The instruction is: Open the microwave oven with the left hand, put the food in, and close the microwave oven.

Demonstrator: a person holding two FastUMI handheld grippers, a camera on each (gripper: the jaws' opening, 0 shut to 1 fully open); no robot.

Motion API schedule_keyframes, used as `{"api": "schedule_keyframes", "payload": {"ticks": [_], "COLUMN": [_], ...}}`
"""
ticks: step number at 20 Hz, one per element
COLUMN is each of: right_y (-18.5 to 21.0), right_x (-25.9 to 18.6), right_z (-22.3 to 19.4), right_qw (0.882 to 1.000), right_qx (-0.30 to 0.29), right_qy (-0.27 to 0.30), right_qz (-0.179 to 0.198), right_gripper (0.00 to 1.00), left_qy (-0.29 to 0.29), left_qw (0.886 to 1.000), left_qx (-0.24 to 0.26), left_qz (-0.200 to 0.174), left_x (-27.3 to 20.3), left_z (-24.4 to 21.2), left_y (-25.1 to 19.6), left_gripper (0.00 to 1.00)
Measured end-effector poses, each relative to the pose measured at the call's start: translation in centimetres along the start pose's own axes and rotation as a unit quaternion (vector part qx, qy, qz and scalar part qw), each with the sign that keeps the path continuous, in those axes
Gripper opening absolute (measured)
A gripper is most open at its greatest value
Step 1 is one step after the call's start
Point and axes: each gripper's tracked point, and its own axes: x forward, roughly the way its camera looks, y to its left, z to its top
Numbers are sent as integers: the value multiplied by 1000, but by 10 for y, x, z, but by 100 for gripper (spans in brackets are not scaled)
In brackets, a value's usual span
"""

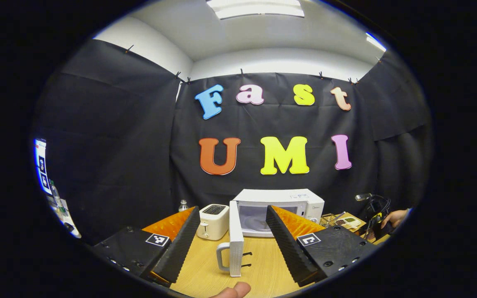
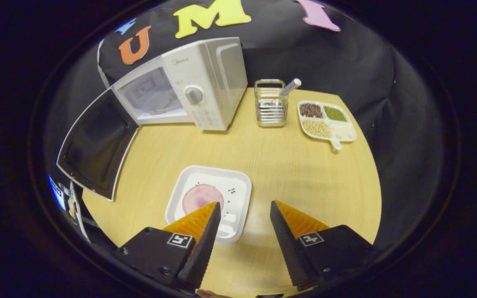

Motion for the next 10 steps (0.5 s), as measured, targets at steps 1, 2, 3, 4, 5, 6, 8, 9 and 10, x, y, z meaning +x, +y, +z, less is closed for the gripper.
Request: {"api": "schedule_keyframes", "payload": {"ticks": [1, 2, 3, 4, 5, 6, 8, 9, 10], "right_y": [1, 3, 6, 7, 6, 5, 10, 10, 8], "right_x": [11, 19, 25, 29, 33, 35, 40, 38, 41], "right_z": [-7, -14, -18, -21, -23, -25, -28, -29, -29], "right_qw": [1000, 999, 997, 995, 994, 992, 987, 983, 980], "right_qx": [11, 24, 37, 45, 51, 62, 78, 78, 77], "right_qy": [19, 39, 55, 68, 79, 91, 128, 146, 164], "right_qz": [11, 24, 38, 48, 51, 54, 66, 74, 76], "right_gripper": [73, 59, 55, 53, 59, 56, 41, 19, 10], "left_qy": [3, 6, 10, 11, 14, 15, 16, 19, 22], "left_qw": [1000, 1000, 1000, 1000, 1000, 1000, 1000, 999, 999], "left_qx": [3, 7, 11, 16, 20, 23, 25, 25, 25], "left_qz": [1, 3, 3, 2, 2, 1, -1, -3, -4], "left_x": [3, 5, 8, 9, 11, 13, 15, 17, 19], "left_z": [-2, -4, -6, -8, -9, -11, -12, -14, -16], "left_y": [-3, -3, -5, -7, -9, -12, -16, -17, -19], "left_gripper": [96, 96, 96, 96, 96, 96, 86, 96, 96]}}
